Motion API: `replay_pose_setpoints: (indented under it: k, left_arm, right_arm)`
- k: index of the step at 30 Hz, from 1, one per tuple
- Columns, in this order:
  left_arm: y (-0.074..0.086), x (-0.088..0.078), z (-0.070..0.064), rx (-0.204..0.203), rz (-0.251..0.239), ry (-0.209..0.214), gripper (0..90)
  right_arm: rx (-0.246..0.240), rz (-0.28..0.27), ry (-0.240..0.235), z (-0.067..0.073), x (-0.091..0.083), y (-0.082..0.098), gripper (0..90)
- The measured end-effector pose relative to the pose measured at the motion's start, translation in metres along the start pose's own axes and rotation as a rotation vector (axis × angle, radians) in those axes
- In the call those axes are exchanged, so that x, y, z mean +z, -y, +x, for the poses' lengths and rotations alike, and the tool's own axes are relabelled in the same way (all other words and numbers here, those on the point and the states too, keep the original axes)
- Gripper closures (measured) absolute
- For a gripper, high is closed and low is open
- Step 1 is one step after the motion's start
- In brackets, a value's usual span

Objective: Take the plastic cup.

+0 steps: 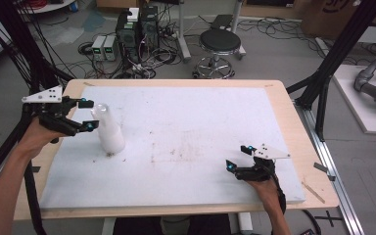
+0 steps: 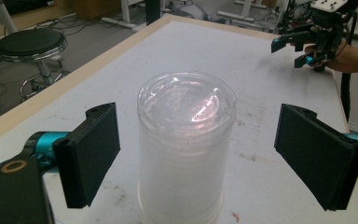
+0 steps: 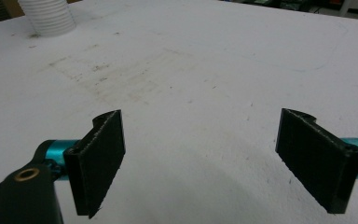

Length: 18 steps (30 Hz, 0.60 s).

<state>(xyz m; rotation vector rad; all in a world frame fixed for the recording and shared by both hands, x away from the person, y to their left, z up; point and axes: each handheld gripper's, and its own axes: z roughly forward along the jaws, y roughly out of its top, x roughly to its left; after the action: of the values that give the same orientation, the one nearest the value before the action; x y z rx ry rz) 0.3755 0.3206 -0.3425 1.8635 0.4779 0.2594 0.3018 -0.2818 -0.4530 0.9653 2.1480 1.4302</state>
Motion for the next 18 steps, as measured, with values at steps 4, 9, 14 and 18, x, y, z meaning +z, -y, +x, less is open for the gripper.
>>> replay_pose_setpoints:
  k: [4, 9, 14, 18]
  left_arm:
    - [-0.001, 0.011, 0.003, 0.004, 0.012, 0.014, 14.1]
    - [0.001, 0.019, 0.004, -0.004, 0.03, 0.015, 14.1]
    - [0.001, 0.023, 0.005, 0.002, 0.045, 0.014, 14.2]
    - [0.002, 0.027, 0.005, 0.001, 0.064, 0.012, 14.2]
  right_arm:
    - [0.001, 0.001, -0.001, 0.0, 0.0, 0.0, 15.2]
    - [-0.001, -0.002, -0.002, 0.0, 0.0, 0.0, 15.2]
    - [-0.002, -0.002, -0.003, -0.001, 0.0, 0.0, 15.2]
    - [-0.004, -0.004, -0.002, -0.001, 0.0, 0.0, 15.2]
